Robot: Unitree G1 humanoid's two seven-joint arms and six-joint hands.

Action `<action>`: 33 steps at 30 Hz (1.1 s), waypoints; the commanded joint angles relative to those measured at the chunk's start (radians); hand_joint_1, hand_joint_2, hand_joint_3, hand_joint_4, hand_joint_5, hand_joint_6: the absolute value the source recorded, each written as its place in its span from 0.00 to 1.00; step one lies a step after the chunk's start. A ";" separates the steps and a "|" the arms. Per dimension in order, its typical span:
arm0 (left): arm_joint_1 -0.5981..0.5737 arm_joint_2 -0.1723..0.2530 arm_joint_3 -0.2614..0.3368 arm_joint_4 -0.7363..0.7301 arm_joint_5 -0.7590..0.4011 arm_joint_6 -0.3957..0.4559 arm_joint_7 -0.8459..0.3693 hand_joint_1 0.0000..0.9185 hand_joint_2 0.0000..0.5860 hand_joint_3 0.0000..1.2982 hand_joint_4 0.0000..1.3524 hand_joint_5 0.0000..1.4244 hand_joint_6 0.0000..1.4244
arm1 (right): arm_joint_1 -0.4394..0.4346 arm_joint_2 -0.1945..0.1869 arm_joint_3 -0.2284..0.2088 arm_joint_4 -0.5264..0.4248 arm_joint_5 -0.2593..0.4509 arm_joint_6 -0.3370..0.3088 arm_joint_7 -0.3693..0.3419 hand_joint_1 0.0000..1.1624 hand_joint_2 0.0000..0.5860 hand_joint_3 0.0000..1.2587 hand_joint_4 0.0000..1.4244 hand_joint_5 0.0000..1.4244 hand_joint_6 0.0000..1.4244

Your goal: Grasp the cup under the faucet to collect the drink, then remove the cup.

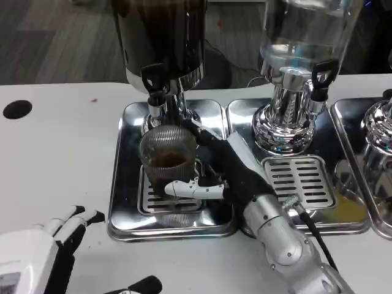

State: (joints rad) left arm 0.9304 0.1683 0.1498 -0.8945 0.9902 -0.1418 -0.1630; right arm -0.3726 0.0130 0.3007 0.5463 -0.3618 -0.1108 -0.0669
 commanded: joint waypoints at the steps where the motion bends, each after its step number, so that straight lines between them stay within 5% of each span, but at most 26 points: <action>1: 0.000 0.000 0.011 0.005 -0.003 0.006 -0.015 0.00 0.10 0.22 0.13 0.15 0.32 | -0.019 0.012 -0.009 0.026 0.020 -0.044 -0.007 0.66 0.04 0.14 0.11 0.11 0.00; 8: -0.002 -0.002 0.012 0.008 0.000 0.010 -0.019 0.00 0.10 0.22 0.13 0.15 0.32 | -0.024 0.017 -0.030 0.055 0.056 -0.099 0.004 0.67 0.05 0.17 0.14 0.16 0.09; 18: -0.019 -0.001 0.006 0.010 0.006 0.026 -0.035 0.00 0.12 0.23 0.15 0.16 0.32 | -0.037 0.011 -0.052 0.095 0.104 -0.148 0.064 0.67 0.03 0.16 0.14 0.16 0.08; 33: -0.029 -0.002 0.004 0.006 0.011 0.036 -0.053 0.00 0.12 0.26 0.17 0.17 0.34 | -0.028 0.016 -0.078 0.106 0.113 -0.170 0.060 0.70 0.03 0.20 0.19 0.19 0.11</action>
State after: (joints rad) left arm 0.8972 0.1677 0.1469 -0.8884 0.9935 -0.1130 -0.2002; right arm -0.3939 0.0270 0.2331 0.6507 -0.2674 -0.2561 -0.0095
